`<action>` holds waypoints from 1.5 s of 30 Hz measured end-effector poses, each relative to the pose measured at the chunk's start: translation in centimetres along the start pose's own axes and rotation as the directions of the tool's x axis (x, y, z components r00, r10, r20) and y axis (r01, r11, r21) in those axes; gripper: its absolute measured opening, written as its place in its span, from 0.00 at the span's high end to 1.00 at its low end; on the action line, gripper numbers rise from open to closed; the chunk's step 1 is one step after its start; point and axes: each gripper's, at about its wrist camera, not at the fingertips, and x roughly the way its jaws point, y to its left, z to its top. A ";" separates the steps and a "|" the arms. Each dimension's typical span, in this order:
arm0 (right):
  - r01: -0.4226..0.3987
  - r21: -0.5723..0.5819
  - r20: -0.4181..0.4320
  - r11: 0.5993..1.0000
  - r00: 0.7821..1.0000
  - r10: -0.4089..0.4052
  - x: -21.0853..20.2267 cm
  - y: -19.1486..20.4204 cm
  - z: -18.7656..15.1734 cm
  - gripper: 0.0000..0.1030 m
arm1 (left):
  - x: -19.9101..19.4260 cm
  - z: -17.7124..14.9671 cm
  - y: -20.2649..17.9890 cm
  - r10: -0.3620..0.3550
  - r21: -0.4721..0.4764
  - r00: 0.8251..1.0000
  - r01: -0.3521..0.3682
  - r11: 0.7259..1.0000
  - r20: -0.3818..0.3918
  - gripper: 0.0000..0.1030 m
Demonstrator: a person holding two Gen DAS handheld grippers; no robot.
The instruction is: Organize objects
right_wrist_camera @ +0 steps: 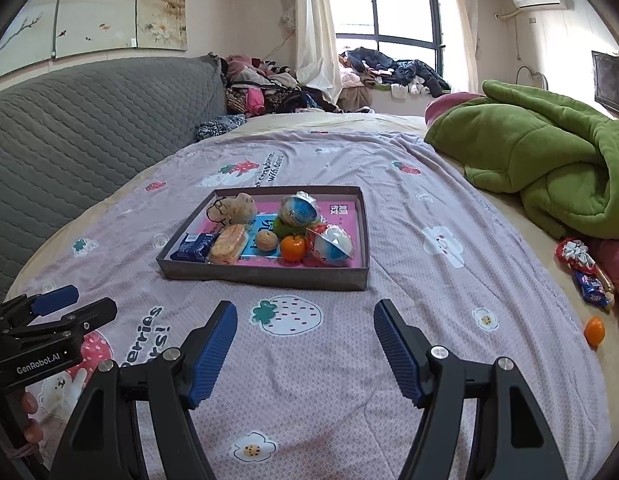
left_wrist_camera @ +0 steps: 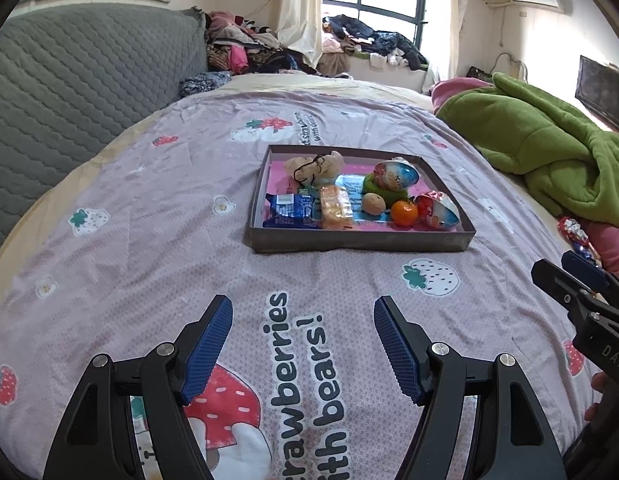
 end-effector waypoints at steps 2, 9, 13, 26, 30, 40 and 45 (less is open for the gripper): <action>0.004 -0.005 -0.002 1.000 1.000 -0.004 0.1 0.0 -0.2 0.32 | 0.2 -0.2 0.0 0.005 0.003 1.000 -0.005 1.000 0.002 0.27; 0.011 -0.001 -0.015 1.000 1.000 -0.011 0.9 -0.2 -0.8 0.32 | 1.0 -0.8 -0.3 0.010 0.023 1.000 -0.010 1.000 -0.007 0.27; 0.016 0.006 -0.030 1.000 0.999 -0.016 1.4 -0.4 -1.3 0.32 | 1.2 -1.2 -0.3 0.013 0.024 1.000 -0.013 1.000 -0.010 0.27; 0.016 0.005 -0.036 1.000 0.999 -0.015 2.3 -0.4 -2.4 0.32 | 2.1 -1.7 -0.1 0.024 0.030 1.000 -0.023 0.999 -0.018 0.27; 0.017 0.005 -0.041 1.000 0.999 -0.017 2.6 -0.5 -2.6 0.32 | 2.7 -1.9 -0.2 0.024 0.033 0.999 -0.023 0.999 -0.025 0.27; 0.023 0.011 -0.054 1.000 0.998 -0.023 3.2 -0.8 -3.4 0.32 | 3.4 -2.3 0.1 0.031 0.023 0.999 -0.031 0.999 -0.032 0.27; 0.026 0.007 -0.063 1.000 0.998 -0.025 3.6 -0.7 -3.8 0.32 | 3.6 -2.3 0.0 0.030 0.025 0.999 -0.029 0.999 -0.033 0.27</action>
